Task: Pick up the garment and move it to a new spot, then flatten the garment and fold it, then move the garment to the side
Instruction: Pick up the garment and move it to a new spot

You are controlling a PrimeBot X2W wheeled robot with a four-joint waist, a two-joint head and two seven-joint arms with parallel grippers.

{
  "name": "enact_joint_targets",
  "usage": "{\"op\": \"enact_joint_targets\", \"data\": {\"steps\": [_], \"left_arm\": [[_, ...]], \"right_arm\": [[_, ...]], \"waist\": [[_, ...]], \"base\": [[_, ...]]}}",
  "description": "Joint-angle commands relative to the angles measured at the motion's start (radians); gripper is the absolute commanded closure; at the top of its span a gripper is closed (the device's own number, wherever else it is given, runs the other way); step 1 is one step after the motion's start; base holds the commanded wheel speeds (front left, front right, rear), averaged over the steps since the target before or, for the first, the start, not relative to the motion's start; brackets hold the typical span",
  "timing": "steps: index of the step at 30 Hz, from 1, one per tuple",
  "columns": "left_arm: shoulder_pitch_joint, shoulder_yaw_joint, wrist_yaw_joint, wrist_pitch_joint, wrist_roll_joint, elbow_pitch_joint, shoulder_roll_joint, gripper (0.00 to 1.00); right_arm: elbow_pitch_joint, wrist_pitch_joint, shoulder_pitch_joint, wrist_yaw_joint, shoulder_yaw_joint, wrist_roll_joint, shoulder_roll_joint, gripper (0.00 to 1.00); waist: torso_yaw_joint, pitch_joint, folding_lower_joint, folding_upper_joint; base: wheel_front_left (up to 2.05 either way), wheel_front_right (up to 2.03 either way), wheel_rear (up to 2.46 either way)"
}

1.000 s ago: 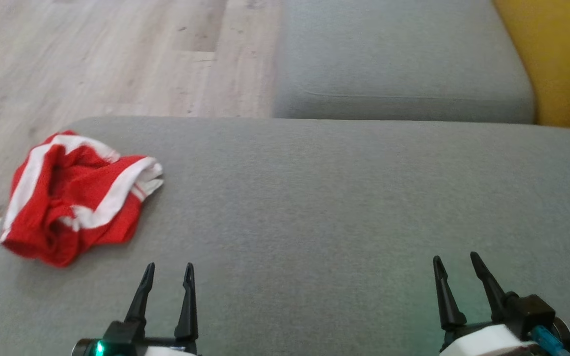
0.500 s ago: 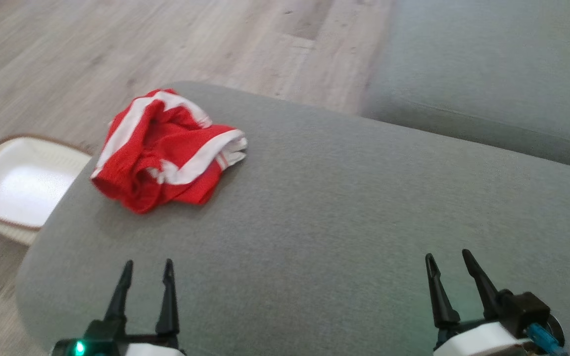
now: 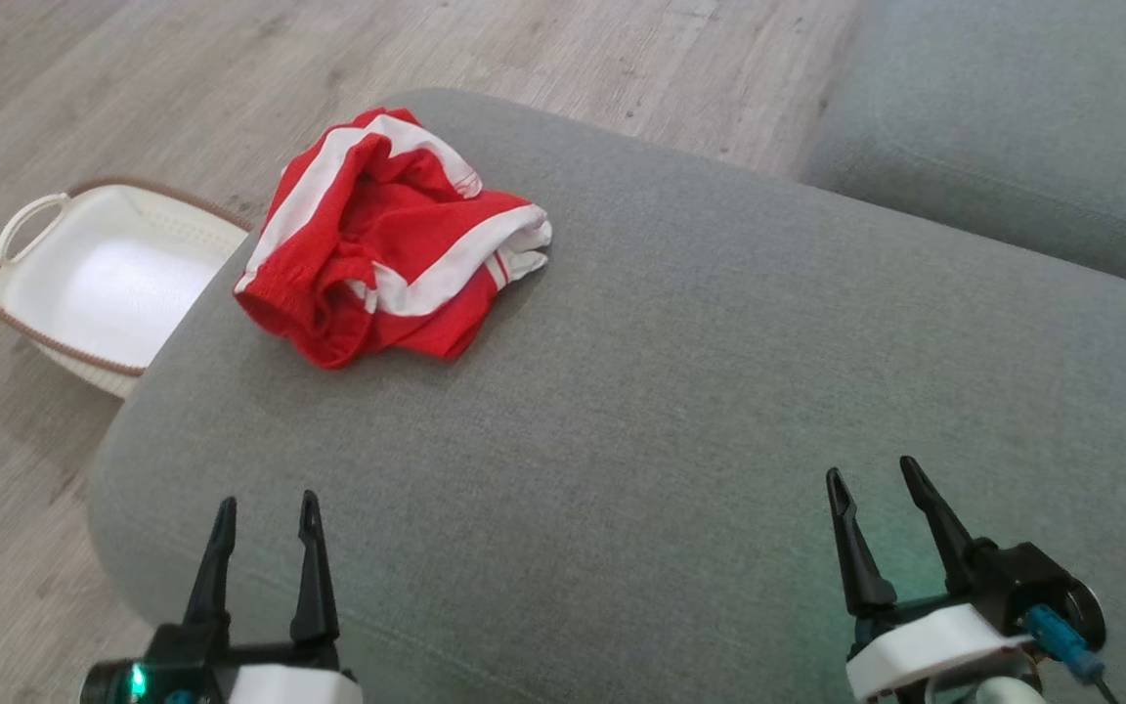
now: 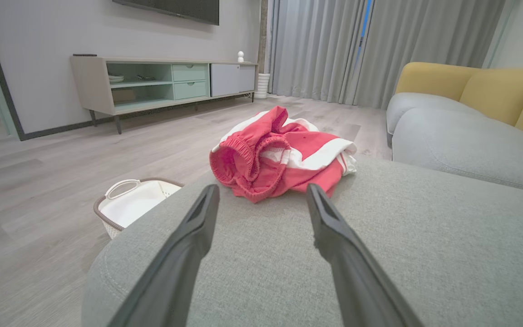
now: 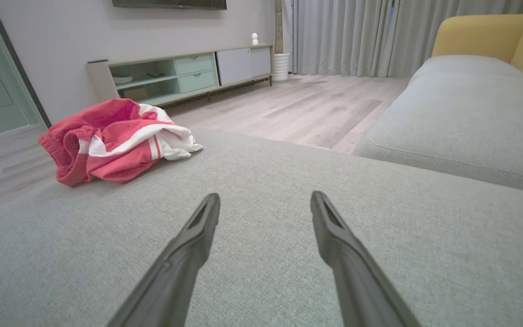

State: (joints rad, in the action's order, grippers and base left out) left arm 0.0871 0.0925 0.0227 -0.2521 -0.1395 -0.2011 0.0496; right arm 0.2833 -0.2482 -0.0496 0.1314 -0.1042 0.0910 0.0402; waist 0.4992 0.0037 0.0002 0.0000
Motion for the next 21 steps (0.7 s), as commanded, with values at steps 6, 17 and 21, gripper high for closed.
{"op": "enact_joint_targets", "data": {"steps": [6, 17, 21], "left_arm": [[-0.208, -0.059, -0.015, -0.010, 0.051, 0.100, 0.020, 0.00], [-0.751, -0.116, -0.068, 0.086, 0.024, -0.220, 0.117, 0.00], [-0.931, -0.144, -0.089, 0.141, -0.036, -0.410, 0.124, 0.00]], "right_arm": [[-0.052, -0.014, 0.034, -0.001, 0.020, -0.077, 0.011, 0.00], [-0.099, -0.014, 0.153, -0.001, -0.001, -0.142, 0.151, 0.00], [-0.107, -0.014, 0.171, -0.001, -0.021, -0.154, 0.202, 0.00]], "waist": [[0.034, 0.088, -0.0002, 0.0000], [-0.021, 0.358, -0.0002, 0.0000], [-0.030, 0.420, -0.0002, 0.0000]], "base": [[0.00, 0.00, 0.00], [0.00, 0.00, 0.00], [0.00, 0.00, 0.00]]}}
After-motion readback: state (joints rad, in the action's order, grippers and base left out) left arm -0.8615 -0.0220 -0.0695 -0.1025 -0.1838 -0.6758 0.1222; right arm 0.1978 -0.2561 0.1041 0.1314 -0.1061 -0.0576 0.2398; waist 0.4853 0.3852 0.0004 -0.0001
